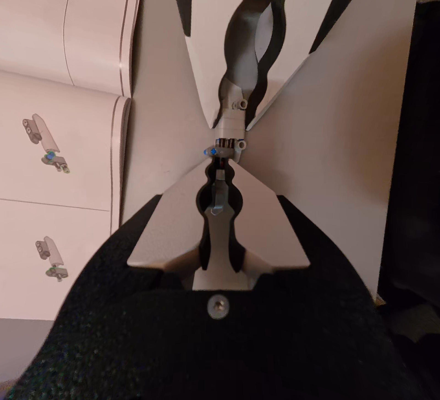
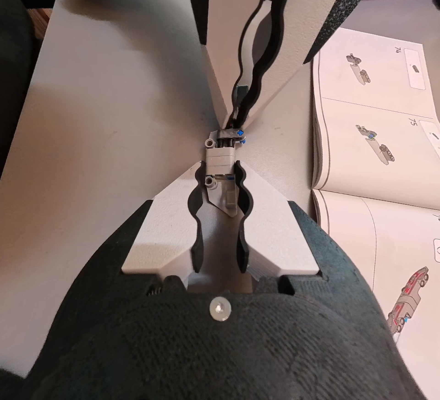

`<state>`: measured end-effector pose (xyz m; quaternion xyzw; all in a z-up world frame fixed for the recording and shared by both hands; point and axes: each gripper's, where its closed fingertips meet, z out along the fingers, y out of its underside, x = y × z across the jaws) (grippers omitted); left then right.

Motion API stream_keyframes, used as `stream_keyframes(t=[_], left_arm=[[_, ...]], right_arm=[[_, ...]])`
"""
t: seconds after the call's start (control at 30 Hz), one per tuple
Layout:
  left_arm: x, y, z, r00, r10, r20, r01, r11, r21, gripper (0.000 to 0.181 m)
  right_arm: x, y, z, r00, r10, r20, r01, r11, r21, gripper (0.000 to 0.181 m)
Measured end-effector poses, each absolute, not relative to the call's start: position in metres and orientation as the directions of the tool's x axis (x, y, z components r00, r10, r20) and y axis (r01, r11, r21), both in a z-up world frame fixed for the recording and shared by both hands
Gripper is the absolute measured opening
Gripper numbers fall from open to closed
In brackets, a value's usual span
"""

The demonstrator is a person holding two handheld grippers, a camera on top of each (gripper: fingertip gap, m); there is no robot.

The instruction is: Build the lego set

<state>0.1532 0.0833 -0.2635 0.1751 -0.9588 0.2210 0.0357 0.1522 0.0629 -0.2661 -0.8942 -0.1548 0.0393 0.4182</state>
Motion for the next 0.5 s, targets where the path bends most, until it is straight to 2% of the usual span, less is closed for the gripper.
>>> stream_keyframes(t=[0.23,0.4,0.5], left_arm=[[0.1522,0.0831,-0.2636,-0.943,-0.326,0.074,-0.33,0.874,-0.357,0.003],[0.1525,0.0827,-0.2633,-0.902,-0.389,0.187,-0.432,0.814,-0.389,0.003],[0.1523,0.0828,-0.263,-0.888,-0.413,0.203,-0.46,0.814,-0.355,0.003]], right_arm=[[0.1525,0.0635,-0.2661,0.95,0.307,0.055,0.24,-0.604,-0.76,0.023],[0.1531,0.0642,-0.2661,0.951,0.304,0.064,0.244,-0.603,-0.759,0.023],[0.1533,0.0648,-0.2661,0.951,0.302,0.06,0.24,-0.605,-0.759,0.023]])
